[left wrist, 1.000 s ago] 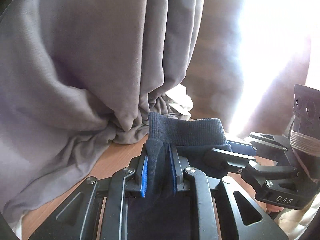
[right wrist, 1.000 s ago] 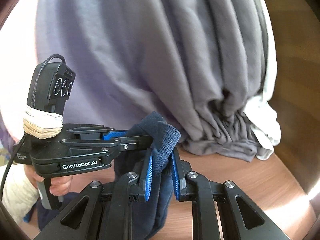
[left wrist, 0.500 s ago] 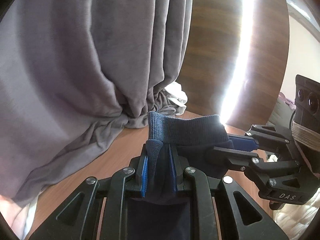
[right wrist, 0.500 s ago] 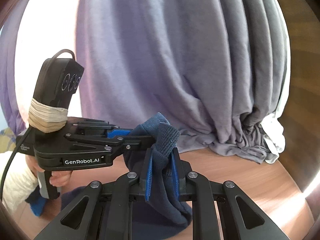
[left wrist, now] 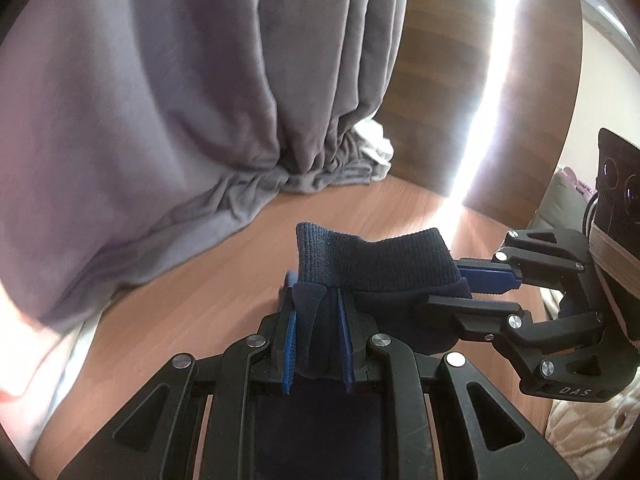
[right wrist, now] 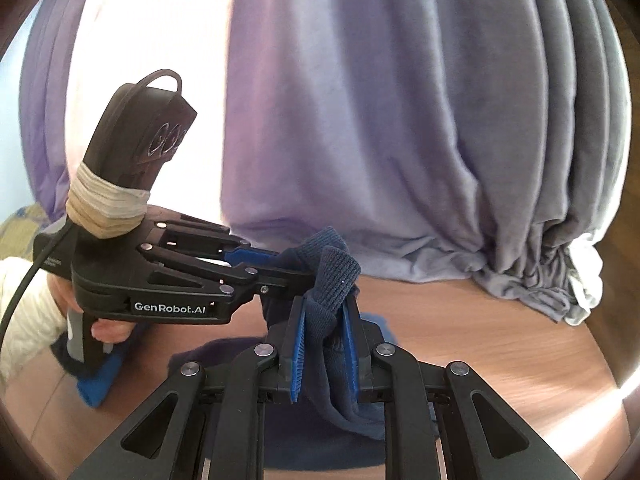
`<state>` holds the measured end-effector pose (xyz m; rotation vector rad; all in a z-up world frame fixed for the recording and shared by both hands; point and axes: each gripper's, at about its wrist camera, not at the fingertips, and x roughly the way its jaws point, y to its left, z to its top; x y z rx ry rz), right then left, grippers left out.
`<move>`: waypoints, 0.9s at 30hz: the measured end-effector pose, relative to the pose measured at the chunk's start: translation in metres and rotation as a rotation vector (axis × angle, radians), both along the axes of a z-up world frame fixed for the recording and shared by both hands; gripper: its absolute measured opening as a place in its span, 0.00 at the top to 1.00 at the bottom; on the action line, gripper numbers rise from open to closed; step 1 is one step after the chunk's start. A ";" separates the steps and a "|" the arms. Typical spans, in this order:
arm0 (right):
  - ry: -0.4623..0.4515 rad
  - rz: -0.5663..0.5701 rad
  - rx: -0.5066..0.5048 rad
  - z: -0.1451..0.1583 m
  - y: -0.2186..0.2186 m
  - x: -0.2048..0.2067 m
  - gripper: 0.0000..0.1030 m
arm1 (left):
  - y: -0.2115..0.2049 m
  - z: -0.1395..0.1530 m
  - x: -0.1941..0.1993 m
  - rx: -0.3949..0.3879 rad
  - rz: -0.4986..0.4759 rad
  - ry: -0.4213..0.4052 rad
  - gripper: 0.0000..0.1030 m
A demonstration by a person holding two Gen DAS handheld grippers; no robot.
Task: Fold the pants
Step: 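Lift the cuff end with both tools and fold it over the pants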
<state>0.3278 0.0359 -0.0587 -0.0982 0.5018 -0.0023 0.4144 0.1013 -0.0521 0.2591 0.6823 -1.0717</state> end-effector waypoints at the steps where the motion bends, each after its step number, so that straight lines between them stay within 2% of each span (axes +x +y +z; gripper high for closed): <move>1: 0.008 0.010 -0.004 -0.003 0.005 0.000 0.82 | 0.004 -0.002 -0.001 0.007 0.006 0.001 0.82; 12: 0.109 0.144 -0.058 -0.035 0.051 0.003 0.82 | 0.050 -0.034 -0.018 0.098 0.087 0.052 0.80; 17: 0.157 0.212 -0.055 -0.044 0.063 0.000 0.81 | 0.072 -0.043 -0.026 0.152 0.175 0.065 0.77; 20: 0.177 0.270 -0.038 -0.046 0.069 -0.004 0.75 | 0.084 -0.040 -0.036 0.173 0.228 0.055 0.76; 22: 0.180 0.305 -0.037 -0.045 0.075 -0.011 0.74 | 0.094 -0.036 -0.042 0.188 0.280 0.024 0.77; 27: 0.182 0.376 -0.039 -0.041 0.079 -0.027 0.70 | 0.111 -0.025 -0.059 0.191 0.381 0.004 0.77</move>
